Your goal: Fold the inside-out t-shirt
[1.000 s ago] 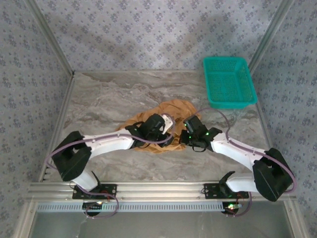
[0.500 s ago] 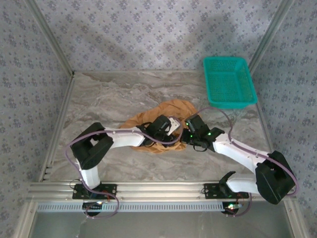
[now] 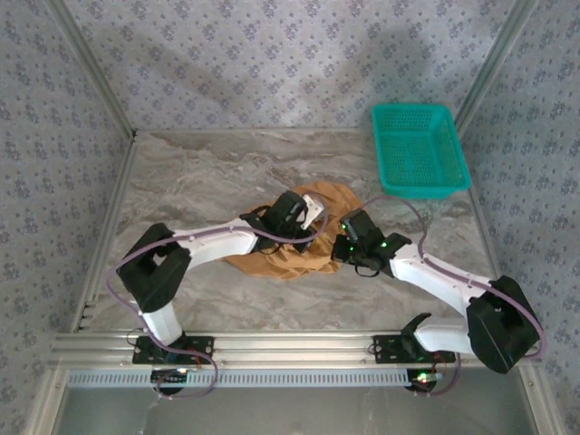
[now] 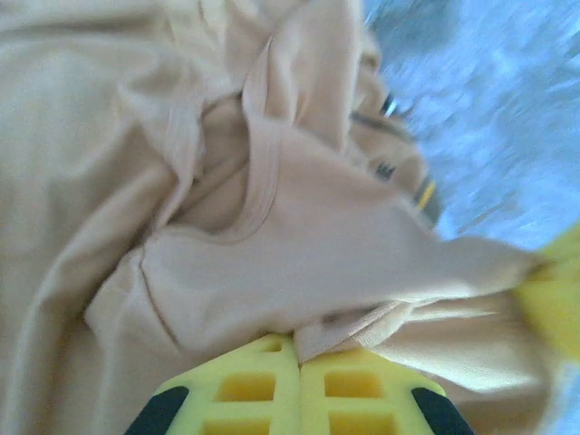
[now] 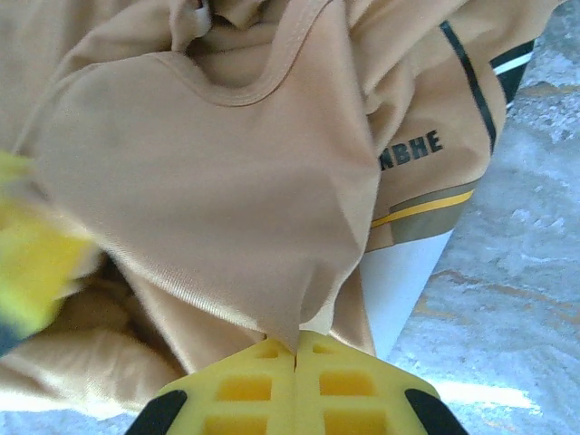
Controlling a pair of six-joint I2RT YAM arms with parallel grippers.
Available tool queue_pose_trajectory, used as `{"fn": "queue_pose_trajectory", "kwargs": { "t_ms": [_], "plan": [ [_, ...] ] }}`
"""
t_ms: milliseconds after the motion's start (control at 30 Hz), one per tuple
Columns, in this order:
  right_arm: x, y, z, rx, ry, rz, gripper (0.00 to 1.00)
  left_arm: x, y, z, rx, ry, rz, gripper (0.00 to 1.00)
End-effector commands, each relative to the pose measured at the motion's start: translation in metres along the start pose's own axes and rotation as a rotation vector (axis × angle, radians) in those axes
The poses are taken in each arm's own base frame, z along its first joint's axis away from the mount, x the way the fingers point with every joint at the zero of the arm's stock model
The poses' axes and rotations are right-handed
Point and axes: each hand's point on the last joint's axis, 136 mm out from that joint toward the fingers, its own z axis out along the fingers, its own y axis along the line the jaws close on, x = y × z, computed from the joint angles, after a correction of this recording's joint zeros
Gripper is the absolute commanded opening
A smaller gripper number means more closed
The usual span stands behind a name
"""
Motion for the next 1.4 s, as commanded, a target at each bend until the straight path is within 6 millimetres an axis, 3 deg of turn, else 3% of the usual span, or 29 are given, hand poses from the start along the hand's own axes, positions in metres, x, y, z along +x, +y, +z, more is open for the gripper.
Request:
{"fn": "queue_pose_trajectory", "kwargs": {
  "t_ms": [0,167,333,467,600,833,933,1033,1100,1233,1367],
  "plan": [
    [0.004,-0.018,0.012,0.083,0.014,-0.013,0.00,-0.039,-0.020,-0.042,0.080,-0.071,-0.017,0.00],
    [-0.008,-0.024,0.021,0.120,0.015,0.025,0.00,-0.055,-0.040,-0.072,0.185,-0.094,-0.033,0.00],
    [-0.041,-0.029,0.022,0.090,-0.036,0.094,0.00,-0.056,-0.046,-0.093,0.381,-0.128,-0.148,0.00],
    [-0.062,-0.036,0.028,0.096,-0.032,0.105,0.00,-0.056,-0.036,-0.096,0.498,-0.182,-0.263,0.00],
    [-0.072,-0.036,0.040,0.079,0.019,0.120,0.00,-0.053,-0.021,-0.081,0.505,-0.192,-0.318,0.02],
    [-0.062,-0.023,0.041,0.068,0.070,0.079,0.00,-0.064,0.014,-0.070,0.432,-0.268,-0.461,0.28],
    [-0.057,-0.019,0.036,0.069,0.078,0.062,0.00,-0.066,0.030,-0.074,0.322,-0.285,-0.462,0.28],
    [-0.055,-0.017,0.031,0.067,0.078,0.060,0.00,-0.051,0.035,-0.076,0.204,-0.211,-0.428,0.28],
    [-0.059,-0.016,0.025,0.063,0.065,0.061,0.00,-0.033,0.028,-0.076,0.148,-0.124,-0.365,0.31],
    [-0.068,-0.013,0.013,0.061,0.035,0.048,0.00,0.007,-0.006,-0.072,0.142,0.013,-0.241,0.44],
    [-0.072,-0.010,0.011,0.049,0.033,0.047,0.00,0.031,-0.039,-0.061,0.153,0.044,-0.076,0.55]
  ]
}}
